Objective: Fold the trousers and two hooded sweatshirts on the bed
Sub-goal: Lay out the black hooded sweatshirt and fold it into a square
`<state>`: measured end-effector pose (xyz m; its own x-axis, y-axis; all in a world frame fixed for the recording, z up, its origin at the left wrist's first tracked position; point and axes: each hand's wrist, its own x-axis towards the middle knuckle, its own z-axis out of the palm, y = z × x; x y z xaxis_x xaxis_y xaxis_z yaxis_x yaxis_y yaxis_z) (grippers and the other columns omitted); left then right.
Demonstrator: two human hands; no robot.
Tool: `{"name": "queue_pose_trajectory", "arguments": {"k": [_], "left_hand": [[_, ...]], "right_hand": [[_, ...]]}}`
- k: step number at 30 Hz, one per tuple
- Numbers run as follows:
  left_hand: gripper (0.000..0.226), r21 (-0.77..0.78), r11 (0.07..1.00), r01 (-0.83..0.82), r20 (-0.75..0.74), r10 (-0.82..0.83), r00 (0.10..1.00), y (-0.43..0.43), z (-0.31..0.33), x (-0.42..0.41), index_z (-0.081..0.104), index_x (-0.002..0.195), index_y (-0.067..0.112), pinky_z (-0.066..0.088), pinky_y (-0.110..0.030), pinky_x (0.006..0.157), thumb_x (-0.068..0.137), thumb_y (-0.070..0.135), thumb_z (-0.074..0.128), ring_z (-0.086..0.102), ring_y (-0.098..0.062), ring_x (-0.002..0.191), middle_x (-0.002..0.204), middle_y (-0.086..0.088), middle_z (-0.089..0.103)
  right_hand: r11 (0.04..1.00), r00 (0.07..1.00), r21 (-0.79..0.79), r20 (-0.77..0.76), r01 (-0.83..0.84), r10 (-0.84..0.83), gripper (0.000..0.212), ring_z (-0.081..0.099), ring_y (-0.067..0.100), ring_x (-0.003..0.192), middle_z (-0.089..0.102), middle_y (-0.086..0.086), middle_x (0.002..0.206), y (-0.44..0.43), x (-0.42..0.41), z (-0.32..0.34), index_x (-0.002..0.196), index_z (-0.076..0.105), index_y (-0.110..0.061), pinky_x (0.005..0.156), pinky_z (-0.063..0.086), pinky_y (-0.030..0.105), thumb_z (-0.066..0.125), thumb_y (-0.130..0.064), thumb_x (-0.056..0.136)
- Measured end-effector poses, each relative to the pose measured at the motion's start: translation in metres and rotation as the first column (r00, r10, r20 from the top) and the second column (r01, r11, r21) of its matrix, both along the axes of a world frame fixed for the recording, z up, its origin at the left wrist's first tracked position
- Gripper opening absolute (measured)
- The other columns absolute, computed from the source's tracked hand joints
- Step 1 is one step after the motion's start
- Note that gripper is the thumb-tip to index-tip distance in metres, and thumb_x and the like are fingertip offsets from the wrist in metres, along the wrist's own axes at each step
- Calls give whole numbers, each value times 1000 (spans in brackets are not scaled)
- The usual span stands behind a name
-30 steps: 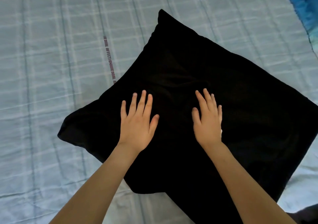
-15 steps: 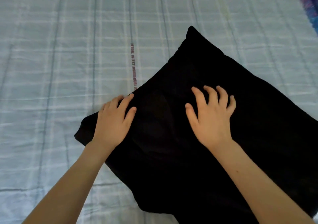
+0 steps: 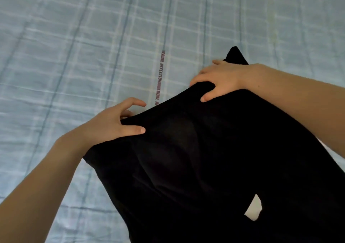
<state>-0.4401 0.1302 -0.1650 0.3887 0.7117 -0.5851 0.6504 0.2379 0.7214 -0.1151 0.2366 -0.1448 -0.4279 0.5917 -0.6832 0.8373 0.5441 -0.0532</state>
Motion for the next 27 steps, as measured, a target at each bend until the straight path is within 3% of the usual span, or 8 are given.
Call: {"name": "queue_pose_trajectory", "arguments": {"k": [3, 7, 11, 13, 17, 20, 23, 27], "left_hand": [[55, -25, 999, -44, 47, 46, 998, -2, -2, 1, 50, 116, 60, 53, -27, 80, 79, 32, 79, 73, -10, 85, 100, 5, 74], [48, -50, 995, -90, 120, 96, 988, 0, -5, 4, 61, 113, 45, 58, -26, 70, 82, 11, 76, 75, -20, 75, 88, 0, 77], [65, -121, 992, -25, 198, 49, 979, -2, -6, -4, 52, 124, 56, 57, -26, 82, 85, 9, 73, 72, -12, 97, 105, 8, 74], [73, -170, 985, 21, 251, 23, 968, -3, -5, -11, 45, 129, 61, 55, -19, 82, 87, 7, 70, 67, -4, 107, 112, 15, 71], [47, -135, 985, 104, 249, -68, 966, -1, -5, -15, 62, 119, 45, 48, -24, 96, 91, 8, 65, 61, 2, 114, 121, 21, 66], [45, -162, 983, 91, 259, -47, 965, 4, -10, -15, 69, 115, 44, 44, -18, 99, 91, 6, 65, 59, 7, 115, 123, 26, 65], [45, -203, 974, 99, 293, -36, 955, 20, -10, -24, 70, 116, 40, 48, -19, 99, 91, 3, 63, 62, 0, 115, 123, 20, 67], [47, -111, 993, 50, 246, -21, 969, 73, 10, -45, 74, 111, 36, 51, -16, 91, 92, -4, 59, 65, -4, 111, 118, 16, 70]], "right_hand": [[973, 985, -185, -76, 140, -156, 53, 63, 8, 102, 66, -18, 112, 7, 11, 10, 130, 47, -52, 102, 46, 39, 72, -54, 82], [899, 899, -342, -242, 273, -365, 41, 66, -6, 90, 68, -22, 102, 6, 19, 10, 113, 62, -46, 82, 49, 21, 81, -28, 82], [763, 845, -559, -191, 325, -500, 68, 72, 24, 103, 70, -2, 120, 9, 28, 28, 128, 52, -55, 88, 57, 43, 76, -8, 85], [723, 846, -627, -186, 291, -500, 68, 69, 25, 112, 68, -3, 126, 6, 31, 37, 131, 53, -52, 95, 54, 47, 70, -1, 88], [828, 906, -495, -168, 264, -389, 36, 62, -5, 111, 69, -25, 115, -3, 28, 32, 103, 76, -43, 111, 40, 32, 68, -9, 92], [856, 897, -399, -150, 329, -415, 35, 65, -3, 103, 70, -29, 107, -4, 20, 26, 99, 77, -47, 104, 46, 25, 70, -14, 91], [856, 855, -322, -201, 404, -479, 36, 64, -6, 101, 69, -32, 105, 6, 13, 34, 99, 77, -45, 93, 45, 8, 73, -11, 89], [857, 807, -207, -290, 473, -515, 37, 63, -15, 89, 70, -35, 92, 32, -5, 64, 105, 75, -43, 79, 44, -1, 76, -11, 86]]}}
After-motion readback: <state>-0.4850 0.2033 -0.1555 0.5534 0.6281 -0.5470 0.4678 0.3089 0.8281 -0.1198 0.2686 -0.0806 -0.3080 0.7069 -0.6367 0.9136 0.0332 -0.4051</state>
